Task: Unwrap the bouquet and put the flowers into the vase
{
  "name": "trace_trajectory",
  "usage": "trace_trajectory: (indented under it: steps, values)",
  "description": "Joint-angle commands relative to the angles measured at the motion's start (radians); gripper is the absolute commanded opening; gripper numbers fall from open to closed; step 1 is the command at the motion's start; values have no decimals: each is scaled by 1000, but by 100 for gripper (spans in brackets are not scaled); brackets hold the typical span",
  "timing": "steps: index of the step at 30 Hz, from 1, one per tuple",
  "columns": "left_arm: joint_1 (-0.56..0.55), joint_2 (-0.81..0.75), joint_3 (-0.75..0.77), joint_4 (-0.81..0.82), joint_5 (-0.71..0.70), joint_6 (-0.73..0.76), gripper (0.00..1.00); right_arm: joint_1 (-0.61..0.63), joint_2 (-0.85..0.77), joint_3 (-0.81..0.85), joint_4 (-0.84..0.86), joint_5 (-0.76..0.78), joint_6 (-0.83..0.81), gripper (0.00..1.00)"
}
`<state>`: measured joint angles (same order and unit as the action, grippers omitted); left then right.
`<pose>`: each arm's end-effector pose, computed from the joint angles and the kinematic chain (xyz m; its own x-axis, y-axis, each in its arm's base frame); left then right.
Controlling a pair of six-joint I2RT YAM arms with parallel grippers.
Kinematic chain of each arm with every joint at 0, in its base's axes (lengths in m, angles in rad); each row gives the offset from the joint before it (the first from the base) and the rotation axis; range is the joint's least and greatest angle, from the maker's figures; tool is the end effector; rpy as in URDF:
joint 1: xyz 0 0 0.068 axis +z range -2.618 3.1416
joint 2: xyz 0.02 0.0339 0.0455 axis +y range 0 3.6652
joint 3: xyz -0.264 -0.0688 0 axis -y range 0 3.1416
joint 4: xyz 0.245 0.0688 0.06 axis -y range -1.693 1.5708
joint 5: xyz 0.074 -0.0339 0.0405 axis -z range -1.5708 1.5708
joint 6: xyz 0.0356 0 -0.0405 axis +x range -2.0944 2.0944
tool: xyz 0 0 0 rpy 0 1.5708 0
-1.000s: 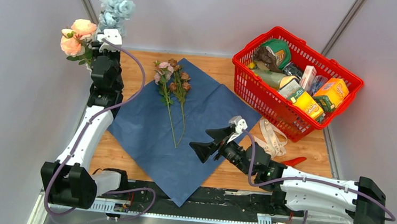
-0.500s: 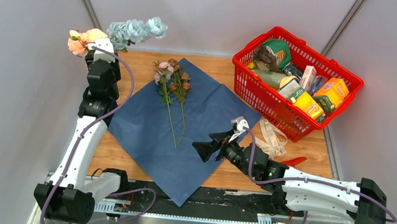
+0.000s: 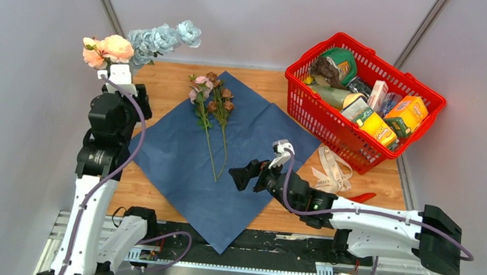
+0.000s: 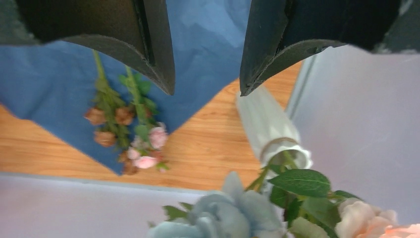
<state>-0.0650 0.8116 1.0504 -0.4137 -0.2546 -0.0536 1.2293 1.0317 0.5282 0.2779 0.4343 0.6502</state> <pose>0.1692 -0.0020 0.4024 -0.1635 -0.0413 -0.9857 -0.1937 0.9810 -0.0090 0.0917 0.2132 0.2506 -0.4939 0.2501 -0.8328 -0.5257 0.6770 0.5151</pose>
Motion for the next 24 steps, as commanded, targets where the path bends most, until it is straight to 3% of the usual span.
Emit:
trace_trajectory:
  steps: [1,6,11,17,24]
  values:
    - [4,-81,69,-166,285,-155,59,-5,105,104,-5,119,46,98]
    - [4,-213,-70,-146,598,-262,65,-40,267,216,-11,130,13,84]
    - [5,-318,-242,-74,771,-356,66,-100,428,317,-20,116,-20,64]
    - [5,-429,-403,-80,714,-305,66,-149,620,456,-83,118,-35,51]
    - [-4,-477,-412,-68,632,-333,66,-171,846,637,-203,144,-60,45]
